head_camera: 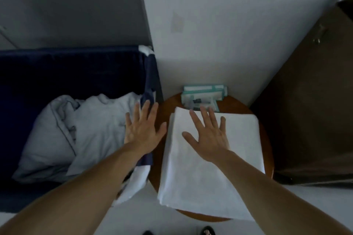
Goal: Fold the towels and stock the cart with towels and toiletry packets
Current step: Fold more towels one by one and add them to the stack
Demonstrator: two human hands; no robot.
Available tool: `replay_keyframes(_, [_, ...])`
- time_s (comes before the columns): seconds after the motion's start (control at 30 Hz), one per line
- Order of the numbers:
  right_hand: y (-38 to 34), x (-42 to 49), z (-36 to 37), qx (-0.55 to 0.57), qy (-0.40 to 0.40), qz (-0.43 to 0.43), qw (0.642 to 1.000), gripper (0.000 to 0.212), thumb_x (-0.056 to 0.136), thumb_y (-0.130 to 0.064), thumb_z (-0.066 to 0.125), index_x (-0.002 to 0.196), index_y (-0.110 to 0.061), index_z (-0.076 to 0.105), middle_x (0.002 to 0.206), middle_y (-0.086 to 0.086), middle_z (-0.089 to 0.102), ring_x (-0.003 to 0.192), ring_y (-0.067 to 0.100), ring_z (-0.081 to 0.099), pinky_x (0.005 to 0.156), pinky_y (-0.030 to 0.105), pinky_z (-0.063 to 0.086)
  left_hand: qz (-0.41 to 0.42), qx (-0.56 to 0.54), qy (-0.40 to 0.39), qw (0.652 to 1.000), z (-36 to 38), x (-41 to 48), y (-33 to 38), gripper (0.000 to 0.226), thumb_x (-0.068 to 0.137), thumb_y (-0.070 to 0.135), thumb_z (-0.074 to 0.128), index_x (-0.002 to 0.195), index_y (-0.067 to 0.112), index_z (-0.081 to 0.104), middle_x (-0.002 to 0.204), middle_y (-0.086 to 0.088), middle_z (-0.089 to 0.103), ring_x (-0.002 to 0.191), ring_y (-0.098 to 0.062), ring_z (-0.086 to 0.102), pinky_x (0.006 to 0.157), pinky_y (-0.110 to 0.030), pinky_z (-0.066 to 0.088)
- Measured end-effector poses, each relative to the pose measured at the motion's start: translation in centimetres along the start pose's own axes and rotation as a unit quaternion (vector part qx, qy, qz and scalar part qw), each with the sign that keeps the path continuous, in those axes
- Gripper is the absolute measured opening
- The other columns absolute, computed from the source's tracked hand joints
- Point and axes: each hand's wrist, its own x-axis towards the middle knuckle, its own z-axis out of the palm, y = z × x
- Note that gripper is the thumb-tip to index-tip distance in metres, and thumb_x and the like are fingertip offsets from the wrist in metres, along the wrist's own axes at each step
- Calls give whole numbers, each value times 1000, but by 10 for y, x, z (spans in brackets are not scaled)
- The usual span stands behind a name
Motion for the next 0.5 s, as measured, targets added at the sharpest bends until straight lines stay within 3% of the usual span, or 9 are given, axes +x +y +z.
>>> replay_keyframes(0.2, [-113, 58, -28, -17, -24, -98, 995, 79, 92, -76, 17, 157, -37, -8, 166, -1, -19, 149, 22, -27, 118, 59, -7, -90, -36, 13, 995, -32, 10, -129, 74, 96, 61, 28, 158, 28, 4, 167, 1, -1, 152, -30, -6, 120, -57, 5])
replay_keyframes(0.37, [-217, 121, -1, -37, -56, -128, 990, 88, 86, -78, 15, 158, -31, -3, 166, -1, -14, 150, 25, -25, 119, 59, -1, -116, -59, 3, 991, -26, 40, -244, 76, 97, 62, 27, 158, 27, 0, 167, 0, -2, 153, -29, -7, 121, -55, 10])
replay_keyframes(0.5, [-285, 180, 60, -20, -117, -94, 988, 88, 90, -75, 34, 157, -33, -3, 166, -2, -14, 150, 28, -23, 120, 60, 1, -117, -77, -28, 990, 8, 71, -337, 76, 96, 63, 28, 158, 29, 0, 167, 1, -3, 152, -30, -7, 121, -56, 11])
